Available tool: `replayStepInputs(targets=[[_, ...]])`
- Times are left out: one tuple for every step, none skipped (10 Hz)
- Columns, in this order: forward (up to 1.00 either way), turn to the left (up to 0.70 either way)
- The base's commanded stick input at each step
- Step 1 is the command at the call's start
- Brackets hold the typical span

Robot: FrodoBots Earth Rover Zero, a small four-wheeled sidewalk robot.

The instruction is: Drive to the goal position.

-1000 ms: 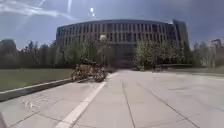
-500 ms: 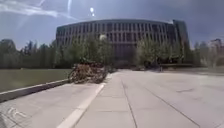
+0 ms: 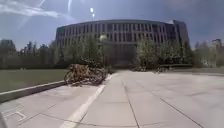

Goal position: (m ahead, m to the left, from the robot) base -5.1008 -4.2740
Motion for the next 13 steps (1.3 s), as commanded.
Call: replayStepInputs(targets=[[0.7,-0.01],[0.7,-0.01],[0.7,-0.01],[0.7,-0.01],[0.7,-0.01],[0.7,-0.01],[0.7,-0.01],[0.7,-0.01],[0.7,-0.01],[0.7,-0.01],[0.7,-0.01],[0.7,-0.01],[0.7,-0.01]])
